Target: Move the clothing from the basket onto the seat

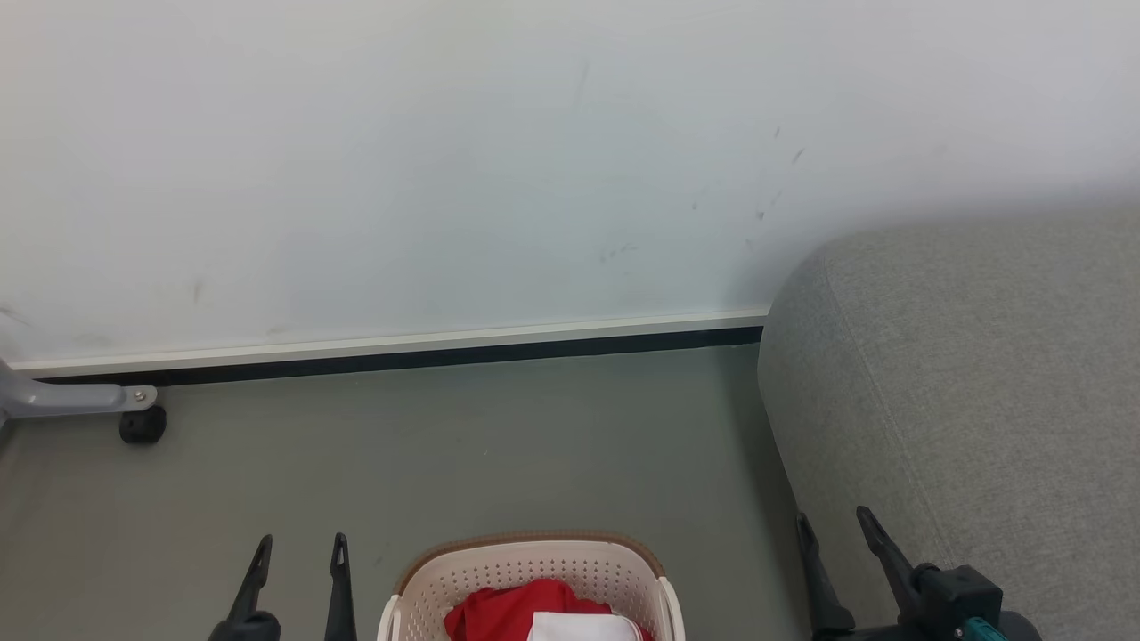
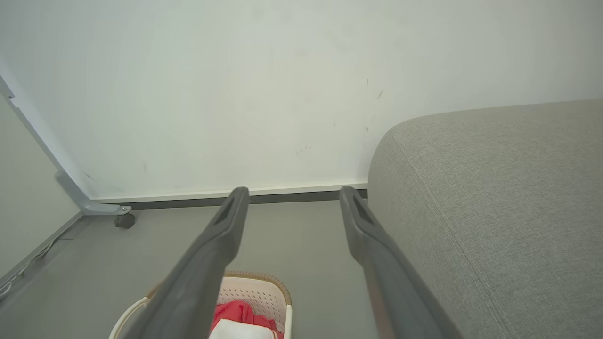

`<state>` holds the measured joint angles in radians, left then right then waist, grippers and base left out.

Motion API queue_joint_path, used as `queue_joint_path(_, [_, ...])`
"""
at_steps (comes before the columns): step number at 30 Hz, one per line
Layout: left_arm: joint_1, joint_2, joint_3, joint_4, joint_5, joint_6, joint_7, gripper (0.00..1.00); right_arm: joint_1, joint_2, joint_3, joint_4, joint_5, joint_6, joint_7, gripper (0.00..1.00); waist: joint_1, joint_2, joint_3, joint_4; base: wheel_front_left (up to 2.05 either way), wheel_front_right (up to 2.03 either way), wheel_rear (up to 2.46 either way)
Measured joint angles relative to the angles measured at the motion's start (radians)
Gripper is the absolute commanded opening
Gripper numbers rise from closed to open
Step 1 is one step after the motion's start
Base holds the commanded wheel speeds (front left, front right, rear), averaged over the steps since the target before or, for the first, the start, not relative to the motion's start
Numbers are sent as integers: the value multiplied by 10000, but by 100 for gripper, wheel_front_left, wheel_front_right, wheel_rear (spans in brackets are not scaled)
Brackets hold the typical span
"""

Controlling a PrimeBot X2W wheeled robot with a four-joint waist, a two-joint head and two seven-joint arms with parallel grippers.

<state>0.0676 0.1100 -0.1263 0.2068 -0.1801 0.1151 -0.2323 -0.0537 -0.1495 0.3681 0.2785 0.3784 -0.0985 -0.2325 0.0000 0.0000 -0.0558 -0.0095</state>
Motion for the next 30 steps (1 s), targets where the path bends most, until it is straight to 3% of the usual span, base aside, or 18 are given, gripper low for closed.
queue_joint_path(6, [24,-17,-33,6,591,90,-205,100,0,-58,201,-4,-635,-117,-169,100,0,0,-30,-13,0,0,0])
queue_joint_path(30, [41,-144,13,205,508,65,-205,100,14,-69,113,10,-637,-113,-169,100,0,0,-94,-31,0,0,0])
